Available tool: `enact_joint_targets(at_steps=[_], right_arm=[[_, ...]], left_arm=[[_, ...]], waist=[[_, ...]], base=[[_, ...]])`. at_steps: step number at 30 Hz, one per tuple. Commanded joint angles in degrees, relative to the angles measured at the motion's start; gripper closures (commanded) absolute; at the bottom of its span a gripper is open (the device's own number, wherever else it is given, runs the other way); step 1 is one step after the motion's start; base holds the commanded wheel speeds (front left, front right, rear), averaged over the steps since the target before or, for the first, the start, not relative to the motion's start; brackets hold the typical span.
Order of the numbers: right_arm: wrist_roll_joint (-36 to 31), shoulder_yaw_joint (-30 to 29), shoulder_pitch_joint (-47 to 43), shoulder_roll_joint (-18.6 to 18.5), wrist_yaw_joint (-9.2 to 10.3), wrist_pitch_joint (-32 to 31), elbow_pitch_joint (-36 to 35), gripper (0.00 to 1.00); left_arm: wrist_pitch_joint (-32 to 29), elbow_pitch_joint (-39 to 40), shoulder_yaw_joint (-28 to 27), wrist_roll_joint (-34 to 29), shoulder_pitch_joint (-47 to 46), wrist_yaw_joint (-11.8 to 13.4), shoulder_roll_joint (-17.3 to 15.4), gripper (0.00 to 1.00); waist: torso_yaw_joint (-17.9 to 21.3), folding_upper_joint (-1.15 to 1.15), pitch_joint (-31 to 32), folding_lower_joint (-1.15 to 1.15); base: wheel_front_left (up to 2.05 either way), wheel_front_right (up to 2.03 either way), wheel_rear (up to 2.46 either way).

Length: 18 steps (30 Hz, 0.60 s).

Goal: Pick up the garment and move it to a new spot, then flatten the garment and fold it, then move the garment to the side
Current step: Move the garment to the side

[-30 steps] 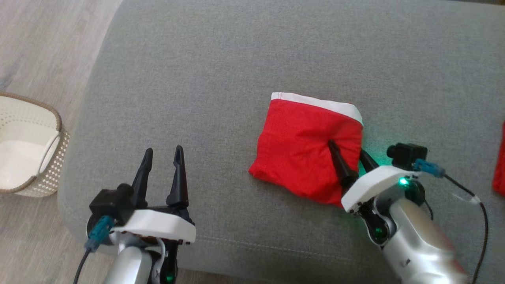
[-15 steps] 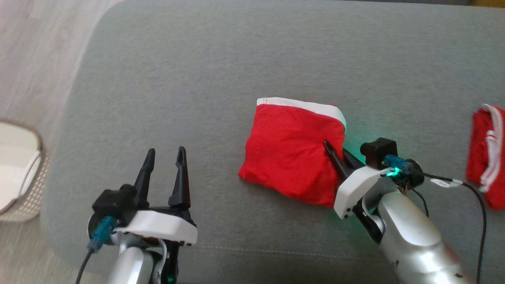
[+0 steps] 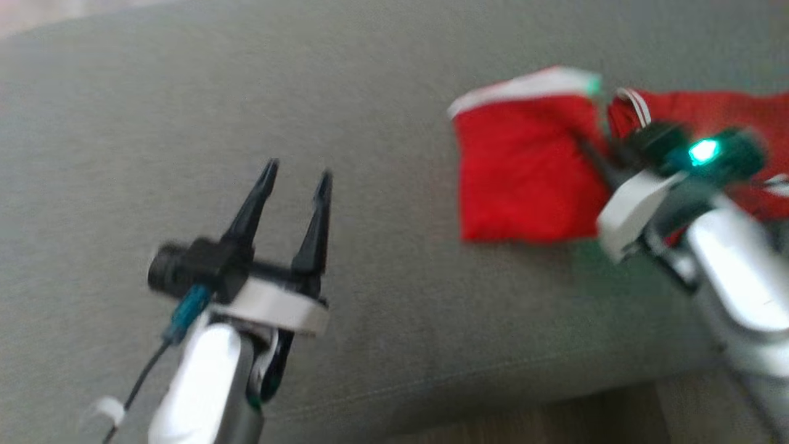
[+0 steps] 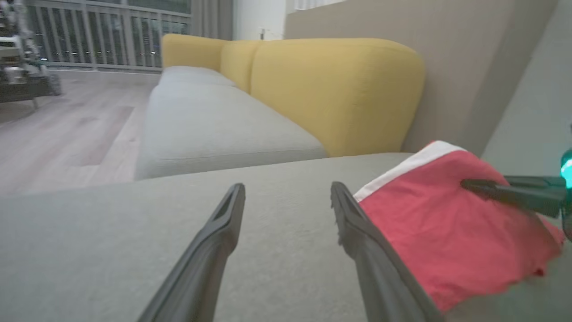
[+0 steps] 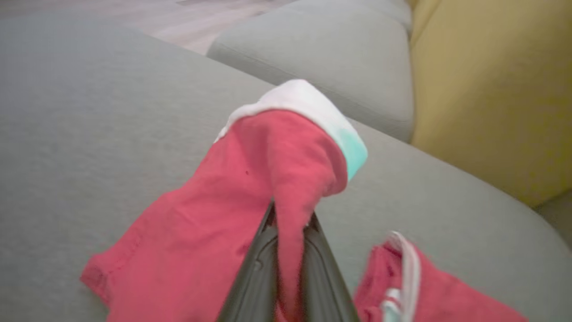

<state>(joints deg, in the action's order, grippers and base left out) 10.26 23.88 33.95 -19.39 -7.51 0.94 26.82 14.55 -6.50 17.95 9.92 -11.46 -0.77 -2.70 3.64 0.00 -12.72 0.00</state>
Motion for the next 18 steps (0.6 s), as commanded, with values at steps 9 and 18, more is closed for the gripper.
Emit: enact_joint_targets(at_steps=[9, 18], right_arm=[[2.0, -5.31, 3.88, -13.8, 0.02, -4.05, -11.1, 1.0], [-1.7, -15.18, 1.51, -18.54, 0.02, -5.98, -14.76, 1.0]], left_arm=[[0.45, 0.8, 1.38, -6.69, -14.53, -5.3, -1.83, 0.0], [0.45, 0.8, 2.55, -6.93, -19.18, -6.23, -3.43, 0.0]], waist=[[11.47, 0.0, -16.86, 0.0], [12.35, 0.0, -22.89, 0.0]], base=[[0.0, 0.0, 0.0], [0.0, 0.0, 0.0]])
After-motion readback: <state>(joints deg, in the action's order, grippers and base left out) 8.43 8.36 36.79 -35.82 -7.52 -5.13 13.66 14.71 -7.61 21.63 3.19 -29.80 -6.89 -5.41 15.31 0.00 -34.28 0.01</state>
